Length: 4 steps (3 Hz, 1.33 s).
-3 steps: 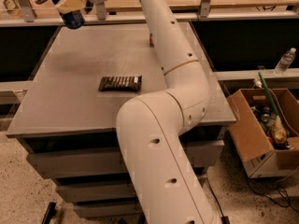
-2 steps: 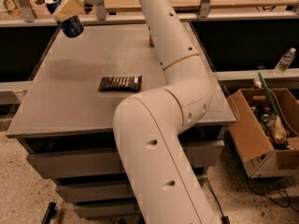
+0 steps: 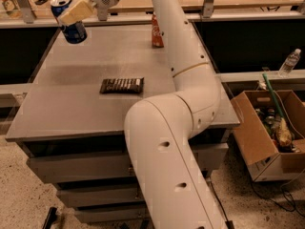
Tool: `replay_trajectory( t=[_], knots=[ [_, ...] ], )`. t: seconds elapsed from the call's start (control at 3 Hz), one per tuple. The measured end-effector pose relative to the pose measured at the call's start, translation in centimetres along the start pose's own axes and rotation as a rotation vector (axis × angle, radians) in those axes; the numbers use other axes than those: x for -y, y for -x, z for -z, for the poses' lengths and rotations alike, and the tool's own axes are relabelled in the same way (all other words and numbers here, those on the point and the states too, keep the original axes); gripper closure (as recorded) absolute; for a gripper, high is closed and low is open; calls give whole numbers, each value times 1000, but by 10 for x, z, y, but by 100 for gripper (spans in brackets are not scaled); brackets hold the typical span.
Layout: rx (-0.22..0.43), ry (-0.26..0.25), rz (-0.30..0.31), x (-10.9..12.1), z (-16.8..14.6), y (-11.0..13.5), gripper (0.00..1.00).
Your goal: Pick pepsi can
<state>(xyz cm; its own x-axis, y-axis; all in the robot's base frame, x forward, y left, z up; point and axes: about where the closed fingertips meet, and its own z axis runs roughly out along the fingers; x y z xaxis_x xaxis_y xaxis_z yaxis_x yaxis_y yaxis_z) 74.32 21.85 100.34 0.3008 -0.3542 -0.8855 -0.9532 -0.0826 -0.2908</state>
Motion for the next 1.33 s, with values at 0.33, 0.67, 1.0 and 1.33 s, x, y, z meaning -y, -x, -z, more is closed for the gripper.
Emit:
replay_trajectory(
  t=[0.33,0.67,1.0,1.33],
  knots=[
    [135,-4,-46,3,14,6,100],
    [188,-17,-96,6,31,12,100],
    [114,15,-101,-8,34,24,100],
    [28,40,-96,-22,40,32,100]
  ],
)
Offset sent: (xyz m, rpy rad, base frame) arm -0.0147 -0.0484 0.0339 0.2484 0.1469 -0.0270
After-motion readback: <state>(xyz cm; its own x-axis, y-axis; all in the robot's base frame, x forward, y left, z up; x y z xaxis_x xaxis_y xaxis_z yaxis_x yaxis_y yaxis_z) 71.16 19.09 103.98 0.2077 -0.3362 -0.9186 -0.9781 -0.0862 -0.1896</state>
